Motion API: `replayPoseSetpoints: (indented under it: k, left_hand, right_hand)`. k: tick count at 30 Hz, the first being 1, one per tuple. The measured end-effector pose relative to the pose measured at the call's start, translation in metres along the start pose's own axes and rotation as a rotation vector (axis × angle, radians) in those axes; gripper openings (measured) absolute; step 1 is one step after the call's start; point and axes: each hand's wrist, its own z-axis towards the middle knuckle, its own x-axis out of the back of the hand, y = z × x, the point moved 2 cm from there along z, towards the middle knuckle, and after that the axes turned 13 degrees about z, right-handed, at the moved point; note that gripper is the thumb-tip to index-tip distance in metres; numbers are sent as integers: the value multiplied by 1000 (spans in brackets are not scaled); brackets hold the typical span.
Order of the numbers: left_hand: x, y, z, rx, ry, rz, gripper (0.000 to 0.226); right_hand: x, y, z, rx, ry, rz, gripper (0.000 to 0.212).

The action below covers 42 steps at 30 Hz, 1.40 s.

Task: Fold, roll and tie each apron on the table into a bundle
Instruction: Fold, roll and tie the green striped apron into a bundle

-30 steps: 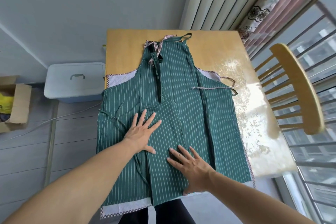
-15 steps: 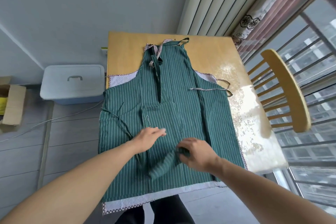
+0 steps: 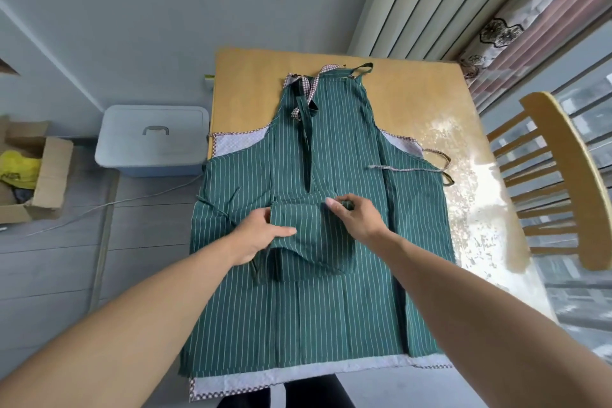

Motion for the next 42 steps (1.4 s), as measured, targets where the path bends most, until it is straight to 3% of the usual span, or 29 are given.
replayPoseSetpoints:
  k: [5, 10, 13, 16, 19, 22, 23, 25, 27, 31, 36, 38, 42]
  left_hand:
    - [4, -4, 16, -3, 147, 205, 48]
    - [-1, 2, 27, 10, 221, 229, 64]
    - [-3, 2, 32, 4, 321, 368, 92]
    - [-1, 4, 38, -43, 412, 560, 77]
    - [4, 9, 38, -123, 525, 730, 79]
    - [16, 6, 33, -89, 563, 616, 77]
    - [19, 3, 32, -58, 532, 573, 73]
    - [19, -3, 28, 3, 391, 493, 65]
    - [15, -10, 22, 62, 253, 407, 56]
    - [12, -17, 12, 119, 218, 392, 44]
    - [14, -27, 3, 145, 85, 295, 45]
    - [16, -33, -3, 164, -30, 330, 44]
    - [17, -44, -21, 262, -342, 398, 21]
  right_hand:
    - [-5, 11, 20, -151, -102, 1, 69]
    - [-9, 20, 39, -76, 42, -71, 52]
    - [-10, 24, 42, -81, 73, -61, 49]
    - [-11, 19, 46, -74, 147, -252, 50]
    - [-13, 13, 41, 222, 217, -608, 50]
    - [-26, 16, 17, 730, 43, -886, 46]
    - [-30, 23, 10, 777, -95, -927, 53]
    - [-37, 41, 1, 659, -394, -997, 79]
    - [-42, 60, -4, 555, -552, -1097, 92]
    - [-46, 66, -7, 509, -531, -1165, 91]
    - [-48, 59, -12, 459, -500, -1133, 93]
    - [-49, 55, -12, 442, -475, -1129, 98]
    - [-44, 31, -12, 401, -459, -942, 81]
